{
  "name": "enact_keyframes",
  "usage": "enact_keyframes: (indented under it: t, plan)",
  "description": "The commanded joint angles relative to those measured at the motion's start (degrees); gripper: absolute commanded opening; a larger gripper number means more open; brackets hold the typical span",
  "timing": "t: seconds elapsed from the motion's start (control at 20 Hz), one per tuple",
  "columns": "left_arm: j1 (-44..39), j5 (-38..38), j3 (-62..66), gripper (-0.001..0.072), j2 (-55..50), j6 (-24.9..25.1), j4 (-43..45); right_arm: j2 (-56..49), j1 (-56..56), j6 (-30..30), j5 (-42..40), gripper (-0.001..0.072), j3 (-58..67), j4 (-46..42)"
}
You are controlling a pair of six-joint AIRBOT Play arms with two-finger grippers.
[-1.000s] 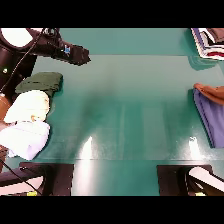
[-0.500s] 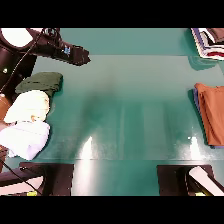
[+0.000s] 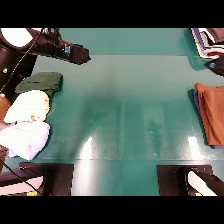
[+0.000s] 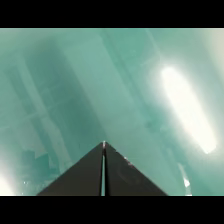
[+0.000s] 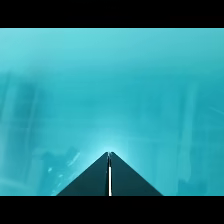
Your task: Fold the shirts.
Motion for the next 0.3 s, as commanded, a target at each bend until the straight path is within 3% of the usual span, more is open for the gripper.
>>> enact_keyframes:
  t: [0.0,0.25]
  plan:
    - [0.0,0.3,0.0,0.0027,0.0,0.0,0.0,0.0,9.9,0.0,-3.7,0.0021,0.1,-1.7]
    - [0.0,0.3,0.0,0.0027,0.0,0.0,0.0,0.0,10.7,0.0,-1.7,0.0022,0.1,-1.7]
